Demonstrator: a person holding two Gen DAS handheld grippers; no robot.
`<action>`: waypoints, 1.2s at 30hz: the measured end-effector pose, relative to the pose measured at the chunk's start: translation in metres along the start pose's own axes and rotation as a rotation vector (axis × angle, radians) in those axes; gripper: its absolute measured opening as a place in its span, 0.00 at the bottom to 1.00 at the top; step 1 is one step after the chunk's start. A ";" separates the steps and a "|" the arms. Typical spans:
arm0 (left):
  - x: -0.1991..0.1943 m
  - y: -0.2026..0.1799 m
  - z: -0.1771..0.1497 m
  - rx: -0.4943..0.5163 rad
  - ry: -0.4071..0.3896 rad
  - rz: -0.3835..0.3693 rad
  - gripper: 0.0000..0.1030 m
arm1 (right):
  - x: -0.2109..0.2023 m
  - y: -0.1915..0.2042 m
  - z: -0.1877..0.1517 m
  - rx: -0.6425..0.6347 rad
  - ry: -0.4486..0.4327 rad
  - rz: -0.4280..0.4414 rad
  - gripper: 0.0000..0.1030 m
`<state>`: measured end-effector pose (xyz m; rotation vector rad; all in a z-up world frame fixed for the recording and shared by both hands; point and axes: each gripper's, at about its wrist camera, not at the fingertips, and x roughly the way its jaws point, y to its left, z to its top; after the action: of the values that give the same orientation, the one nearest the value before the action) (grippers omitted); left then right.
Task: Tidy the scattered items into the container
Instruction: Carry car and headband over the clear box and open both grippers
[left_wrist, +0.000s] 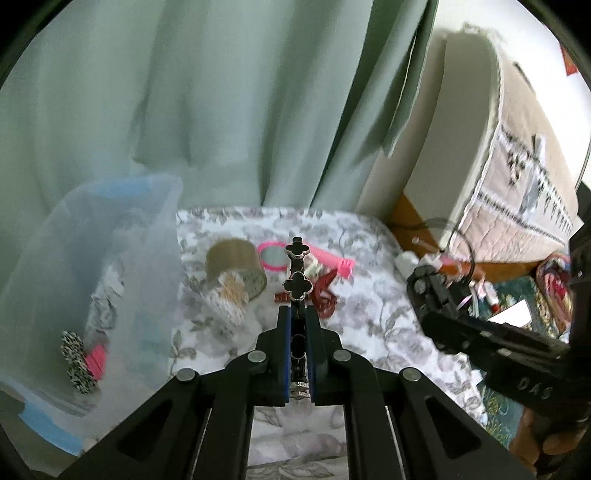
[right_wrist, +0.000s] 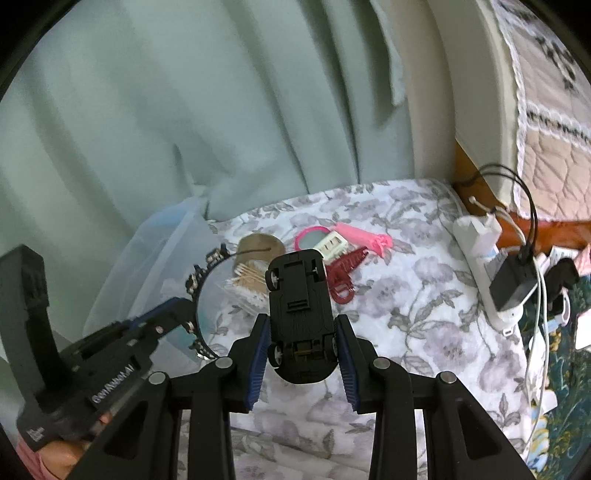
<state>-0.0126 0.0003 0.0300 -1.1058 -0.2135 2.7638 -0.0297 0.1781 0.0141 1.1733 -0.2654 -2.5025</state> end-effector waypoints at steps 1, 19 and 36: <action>-0.009 0.002 0.003 -0.003 -0.024 -0.003 0.06 | -0.002 0.003 0.001 -0.007 -0.004 0.002 0.37; -0.129 0.105 0.022 -0.156 -0.339 0.164 0.06 | -0.015 0.128 0.032 -0.241 -0.094 0.143 0.37; -0.130 0.186 0.003 -0.303 -0.318 0.263 0.06 | 0.043 0.234 0.027 -0.437 0.009 0.258 0.37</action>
<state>0.0612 -0.2071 0.0846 -0.7897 -0.5809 3.2178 -0.0184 -0.0527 0.0750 0.9073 0.1242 -2.1796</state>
